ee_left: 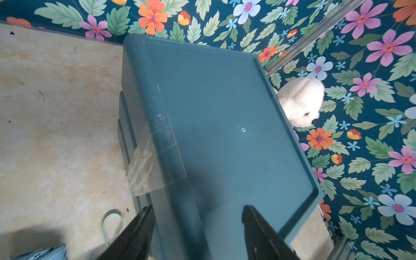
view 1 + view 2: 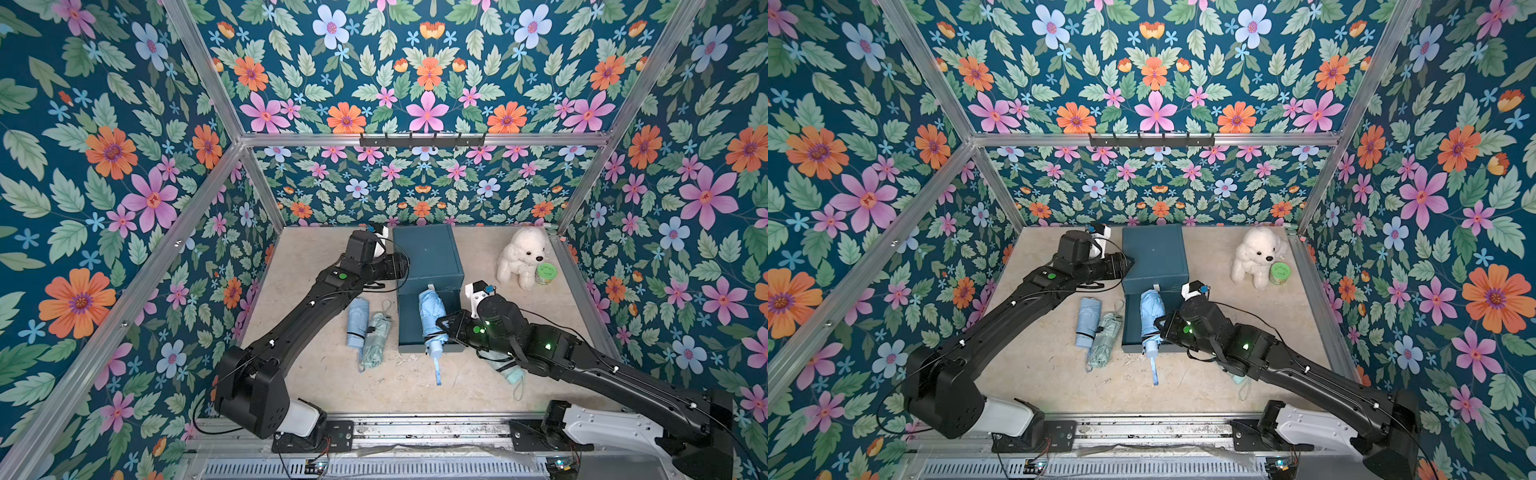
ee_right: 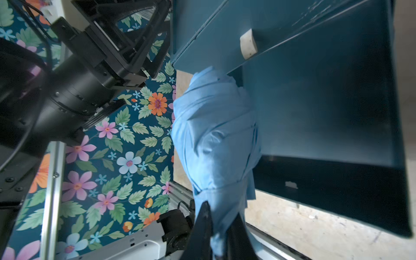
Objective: Place the umbrella in the drawer by color
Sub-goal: Place the umbrella in the drawer.
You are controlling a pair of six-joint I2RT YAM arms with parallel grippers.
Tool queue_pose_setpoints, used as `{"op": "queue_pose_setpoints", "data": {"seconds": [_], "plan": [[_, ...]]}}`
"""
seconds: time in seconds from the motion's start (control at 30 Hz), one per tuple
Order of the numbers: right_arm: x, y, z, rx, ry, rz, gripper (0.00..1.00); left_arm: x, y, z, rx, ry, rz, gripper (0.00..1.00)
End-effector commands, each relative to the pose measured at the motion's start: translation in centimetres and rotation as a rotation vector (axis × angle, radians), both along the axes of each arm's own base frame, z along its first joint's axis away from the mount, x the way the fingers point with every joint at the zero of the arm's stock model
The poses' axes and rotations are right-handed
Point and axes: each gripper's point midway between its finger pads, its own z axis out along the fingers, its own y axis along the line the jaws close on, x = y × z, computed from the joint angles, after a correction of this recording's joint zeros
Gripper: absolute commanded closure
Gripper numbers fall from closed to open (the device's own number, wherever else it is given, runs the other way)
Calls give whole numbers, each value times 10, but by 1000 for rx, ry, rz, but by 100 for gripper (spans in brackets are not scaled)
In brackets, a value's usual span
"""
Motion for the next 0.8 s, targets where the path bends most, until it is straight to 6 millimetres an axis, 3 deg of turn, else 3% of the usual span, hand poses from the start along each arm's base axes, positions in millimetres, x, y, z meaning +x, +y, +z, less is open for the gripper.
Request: {"op": "queue_pose_setpoints", "data": {"seconds": [0.0, 0.13, 0.53, 0.77], "plan": [[6, 11, 12, 151, 55, -34, 100, 6, 0, -7, 31, -9, -3, 33], [15, 5, -7, 192, 114, -79, 100, 8, 0, -19, 50, 16, -7, 35], [30, -3, -38, 187, 156, -168, 100, 7, 2, -24, 76, 18, -14, 39], [46, 0, -42, 199, 134, -219, 100, 5, 1, -31, 89, 31, -32, 42]]}}
